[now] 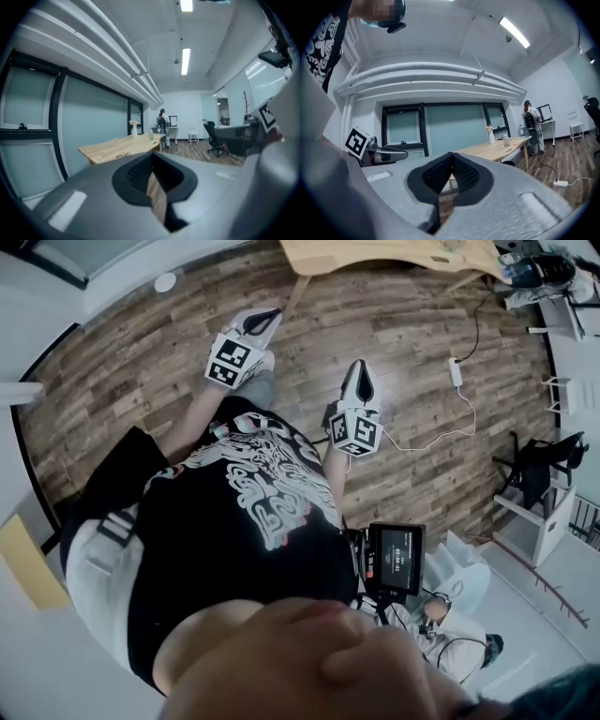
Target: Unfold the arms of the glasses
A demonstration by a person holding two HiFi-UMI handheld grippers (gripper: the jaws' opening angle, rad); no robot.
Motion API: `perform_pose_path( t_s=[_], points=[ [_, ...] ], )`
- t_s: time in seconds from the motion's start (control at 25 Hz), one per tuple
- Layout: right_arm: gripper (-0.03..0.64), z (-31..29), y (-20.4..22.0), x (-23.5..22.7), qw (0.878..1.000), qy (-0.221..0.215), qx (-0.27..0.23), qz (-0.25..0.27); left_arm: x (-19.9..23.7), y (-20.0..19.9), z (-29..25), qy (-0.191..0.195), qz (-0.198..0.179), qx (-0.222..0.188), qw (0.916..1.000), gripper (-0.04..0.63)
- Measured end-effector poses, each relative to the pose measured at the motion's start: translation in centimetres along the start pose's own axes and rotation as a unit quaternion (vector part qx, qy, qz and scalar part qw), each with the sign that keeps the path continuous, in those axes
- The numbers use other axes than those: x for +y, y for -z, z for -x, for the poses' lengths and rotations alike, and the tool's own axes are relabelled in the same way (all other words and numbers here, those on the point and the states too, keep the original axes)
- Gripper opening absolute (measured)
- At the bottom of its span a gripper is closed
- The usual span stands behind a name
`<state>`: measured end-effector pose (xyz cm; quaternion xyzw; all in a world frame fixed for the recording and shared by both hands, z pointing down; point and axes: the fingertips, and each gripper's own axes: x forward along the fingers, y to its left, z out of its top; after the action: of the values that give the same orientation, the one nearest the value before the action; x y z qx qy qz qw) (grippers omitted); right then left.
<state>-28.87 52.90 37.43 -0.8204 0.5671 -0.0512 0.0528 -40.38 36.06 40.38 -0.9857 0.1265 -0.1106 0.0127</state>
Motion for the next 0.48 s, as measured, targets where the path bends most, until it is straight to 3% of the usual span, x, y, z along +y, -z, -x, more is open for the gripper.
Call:
perform_pose_path(
  t_s=[0.24,0.48],
  points=[
    [-0.002,-5.5,0.8,-3.1,1.000,-0.001,0.008,-0.003,3.3,1.1,-6.1,-0.004,0.007,0.010,0.9999,-0.011],
    [-0.002,-15.0,2.0,-6.6,1.000,0.000,0.030,-0.003,9.4,0.6,-14.4,-0.007,0.008,0.019,0.9998,-0.011]
  ],
)
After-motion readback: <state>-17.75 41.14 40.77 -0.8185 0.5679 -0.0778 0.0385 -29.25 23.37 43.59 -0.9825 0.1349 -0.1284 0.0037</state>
